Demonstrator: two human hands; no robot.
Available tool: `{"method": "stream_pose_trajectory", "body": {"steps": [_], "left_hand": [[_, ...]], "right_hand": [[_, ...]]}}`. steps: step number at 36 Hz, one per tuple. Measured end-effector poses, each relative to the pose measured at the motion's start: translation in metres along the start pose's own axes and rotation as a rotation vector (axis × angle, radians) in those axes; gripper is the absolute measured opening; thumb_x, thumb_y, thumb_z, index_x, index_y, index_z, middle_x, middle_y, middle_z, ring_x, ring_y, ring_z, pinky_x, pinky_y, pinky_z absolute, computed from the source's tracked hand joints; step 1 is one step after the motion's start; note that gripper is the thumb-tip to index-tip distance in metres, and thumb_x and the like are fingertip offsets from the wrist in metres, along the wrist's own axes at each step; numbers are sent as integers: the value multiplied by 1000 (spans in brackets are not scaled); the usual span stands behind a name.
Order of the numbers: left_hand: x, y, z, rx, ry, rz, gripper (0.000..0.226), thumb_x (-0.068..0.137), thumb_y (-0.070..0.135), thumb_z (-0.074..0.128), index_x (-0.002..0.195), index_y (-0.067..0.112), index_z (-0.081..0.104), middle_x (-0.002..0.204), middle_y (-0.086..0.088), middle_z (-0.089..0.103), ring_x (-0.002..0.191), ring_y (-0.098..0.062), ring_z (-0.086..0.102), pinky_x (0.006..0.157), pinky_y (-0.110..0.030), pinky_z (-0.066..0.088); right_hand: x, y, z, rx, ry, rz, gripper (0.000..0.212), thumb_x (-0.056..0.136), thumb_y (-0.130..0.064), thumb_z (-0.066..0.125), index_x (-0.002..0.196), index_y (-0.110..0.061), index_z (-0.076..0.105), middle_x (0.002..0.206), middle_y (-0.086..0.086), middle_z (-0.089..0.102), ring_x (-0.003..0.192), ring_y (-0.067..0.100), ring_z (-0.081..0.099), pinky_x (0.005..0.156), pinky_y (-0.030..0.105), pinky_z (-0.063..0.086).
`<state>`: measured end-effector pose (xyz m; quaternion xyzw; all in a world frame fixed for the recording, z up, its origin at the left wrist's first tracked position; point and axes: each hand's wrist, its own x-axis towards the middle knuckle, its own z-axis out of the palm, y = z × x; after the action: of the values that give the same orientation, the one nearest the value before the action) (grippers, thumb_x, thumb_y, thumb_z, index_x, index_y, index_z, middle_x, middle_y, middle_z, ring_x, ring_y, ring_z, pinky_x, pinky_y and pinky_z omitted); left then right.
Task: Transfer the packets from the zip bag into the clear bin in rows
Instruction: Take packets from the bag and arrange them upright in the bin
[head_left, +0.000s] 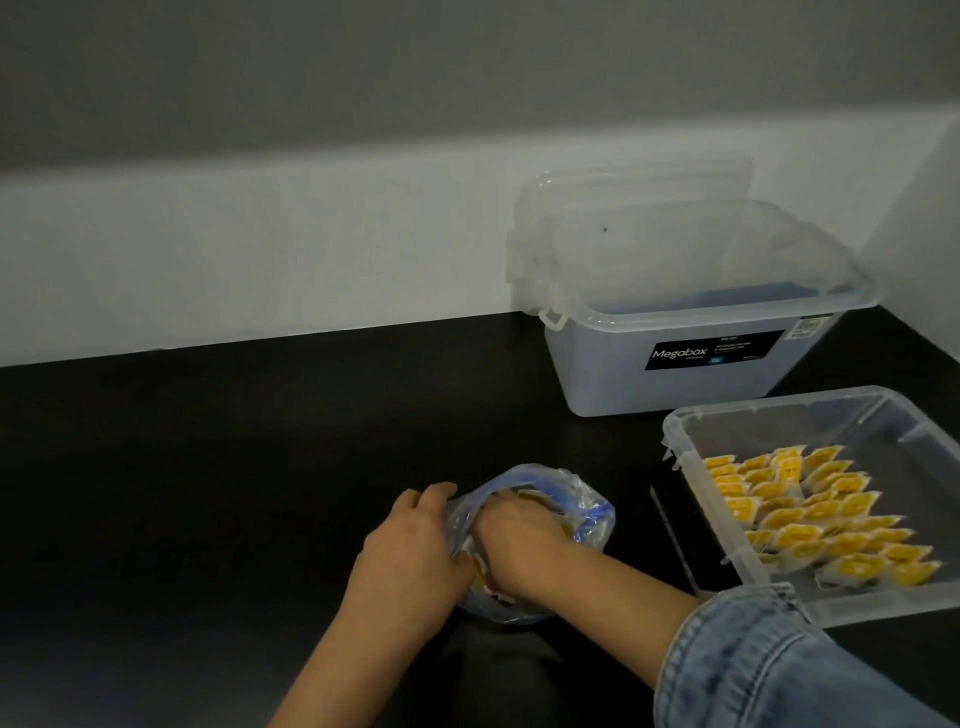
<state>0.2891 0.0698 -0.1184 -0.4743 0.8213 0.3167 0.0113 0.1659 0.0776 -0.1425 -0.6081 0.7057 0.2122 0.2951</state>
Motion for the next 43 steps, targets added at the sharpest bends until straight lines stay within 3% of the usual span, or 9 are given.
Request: {"method": "stream_pose_trajectory", "body": {"steps": [10,19,22,25,28,32,37,40,43], "left_hand": [[3,2,0,-29,3,-6,69,85,29,63,142,36,26,135,9,38,109,-5,48,82,-19,45],[8,0,0,26,71,-17,65,86,31,61,142,35,27,136,9,39,92,1,42,58,-11,34],[10,0,0,31,91,-38,63,86,29,61,141,34,29,135,8,40,89,1,43,57,-10,33],[12,3,0,43,120,-56,63,86,29,62,141,33,31,135,7,40,93,0,43,58,-11,34],[14,5,0,62,138,-75,63,86,30,62,141,33,31,135,7,42,91,-1,44,56,-11,33],[16,4,-4,115,149,-78,60,87,38,59,141,34,32,135,7,42,94,-2,47,64,-15,36],[11,21,-12,132,297,-39,47,93,39,49,138,32,39,139,5,40,122,-12,44,92,-25,43],[6,39,-15,-143,391,57,35,94,43,42,125,30,53,120,10,52,106,-5,51,83,-20,42],[0,62,-14,-676,208,106,45,82,58,39,106,29,64,99,5,69,92,-9,65,75,-22,50]], "right_hand": [[13,0,-7,-29,-198,110,95,80,-27,72,151,-19,9,151,18,21,136,40,27,108,55,29],[7,2,-20,122,-176,145,62,89,-24,63,143,-14,33,143,15,37,130,33,38,106,46,34],[-9,9,-15,100,-52,41,44,93,-21,58,134,-14,44,134,14,47,123,29,47,101,41,38],[-32,23,3,6,405,-187,24,94,-9,49,117,-7,57,112,17,60,102,33,58,83,41,46],[-43,36,8,70,548,-308,22,90,-9,55,111,-13,58,106,8,62,97,26,59,79,36,46],[-60,53,-3,453,660,-316,23,85,-21,67,105,-29,60,99,-11,61,89,4,59,78,23,52],[-76,71,-16,1109,654,-339,31,76,-12,77,101,-27,66,92,-4,69,85,5,66,77,21,55],[-80,79,-20,1369,588,-378,32,77,-7,75,103,-23,66,98,2,72,90,11,70,80,27,57],[-84,83,-22,1565,559,-391,31,78,-5,73,105,-19,66,98,2,73,91,13,70,78,27,58]]}}
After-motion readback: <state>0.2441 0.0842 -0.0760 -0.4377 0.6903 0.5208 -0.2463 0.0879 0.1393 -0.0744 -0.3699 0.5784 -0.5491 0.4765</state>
